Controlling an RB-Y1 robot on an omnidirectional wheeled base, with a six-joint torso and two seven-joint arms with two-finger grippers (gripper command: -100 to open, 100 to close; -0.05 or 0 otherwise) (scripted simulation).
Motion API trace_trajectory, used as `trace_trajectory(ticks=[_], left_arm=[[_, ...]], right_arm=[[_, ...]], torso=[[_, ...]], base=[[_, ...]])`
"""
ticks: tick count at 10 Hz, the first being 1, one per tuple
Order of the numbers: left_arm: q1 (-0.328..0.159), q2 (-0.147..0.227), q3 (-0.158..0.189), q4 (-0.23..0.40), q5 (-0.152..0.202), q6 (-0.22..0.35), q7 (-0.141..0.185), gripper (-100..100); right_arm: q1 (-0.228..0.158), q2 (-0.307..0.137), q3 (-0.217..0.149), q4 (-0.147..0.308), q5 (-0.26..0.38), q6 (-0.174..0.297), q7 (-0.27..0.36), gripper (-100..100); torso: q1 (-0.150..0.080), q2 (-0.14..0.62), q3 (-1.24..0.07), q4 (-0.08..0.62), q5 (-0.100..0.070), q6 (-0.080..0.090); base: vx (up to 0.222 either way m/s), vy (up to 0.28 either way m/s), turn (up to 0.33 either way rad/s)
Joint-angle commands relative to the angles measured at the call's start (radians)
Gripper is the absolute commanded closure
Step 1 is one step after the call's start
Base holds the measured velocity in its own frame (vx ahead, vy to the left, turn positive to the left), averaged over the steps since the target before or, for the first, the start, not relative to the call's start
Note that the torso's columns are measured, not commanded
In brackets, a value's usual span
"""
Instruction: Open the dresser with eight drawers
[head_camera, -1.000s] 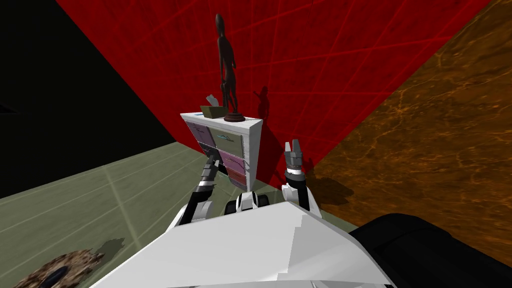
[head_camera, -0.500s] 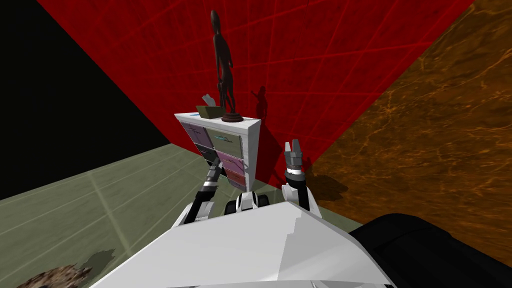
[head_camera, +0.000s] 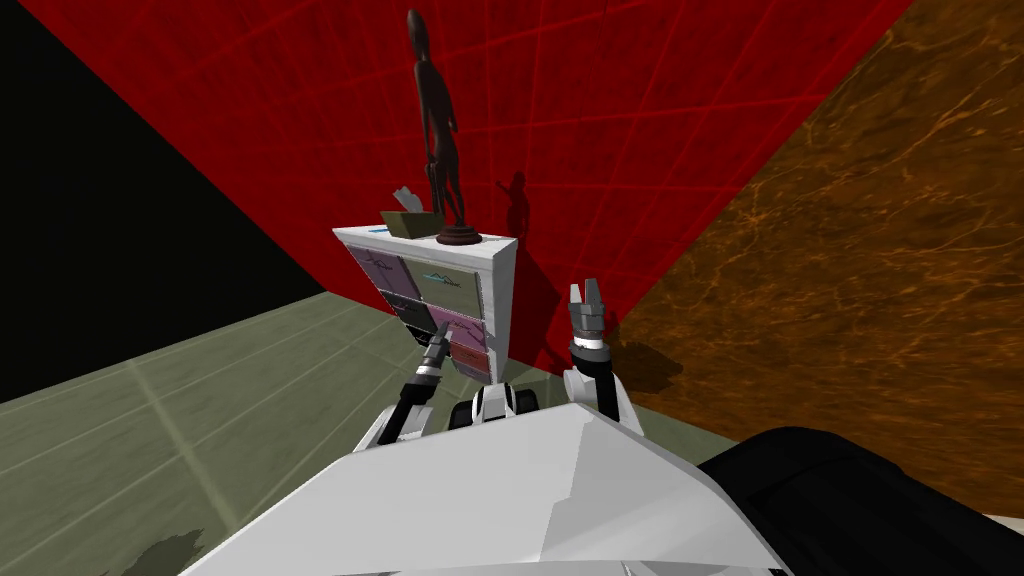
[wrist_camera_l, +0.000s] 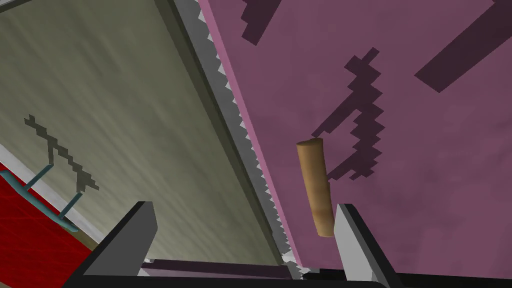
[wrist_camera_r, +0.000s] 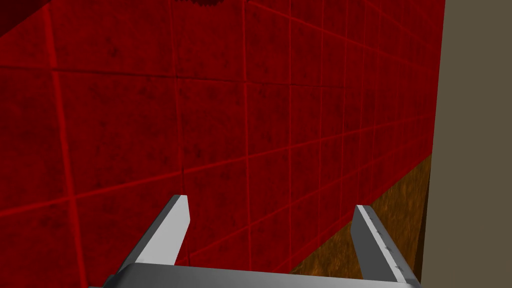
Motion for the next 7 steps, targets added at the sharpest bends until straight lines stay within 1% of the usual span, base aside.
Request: trace_trajectory(ticks=[1, 5, 6, 7], left_arm=[[-0.019, 0.010, -0.010, 0.050, -0.007, -0.007, 0.000, -100], [-0.047, 0.029, -0.041, 0.134, -0.026, -0.010, -0.004, -100], [-0.044, 0.025, -0.035, 0.124, -0.022, -0.012, -0.003, -100], [-0.048, 0.031, -0.034, 0.099, -0.020, 0.016, 0.001, -100]], right_arm=[[0.000, 0.000, 0.000, 0.000, 0.000, 0.000, 0.000, 0], [0.000, 0.000, 0.000, 0.000, 0.000, 0.000, 0.000, 0], [0.000, 0.000, 0.000, 0.000, 0.000, 0.000, 0.000, 0], [0.000, 0.000, 0.000, 0.000, 0.000, 0.000, 0.000, 0]], torso=[[0.000, 0.000, 0.000, 0.000, 0.000, 0.000], [0.000, 0.000, 0.000, 0.000, 0.000, 0.000], [0.000, 0.000, 0.000, 0.000, 0.000, 0.000], [0.000, 0.000, 0.000, 0.000, 0.000, 0.000]], base=[[0.005, 0.012, -0.041], [0.009, 0.016, -0.085], [0.005, 0.011, -0.017], [0.080, -0.018, -0.010]])
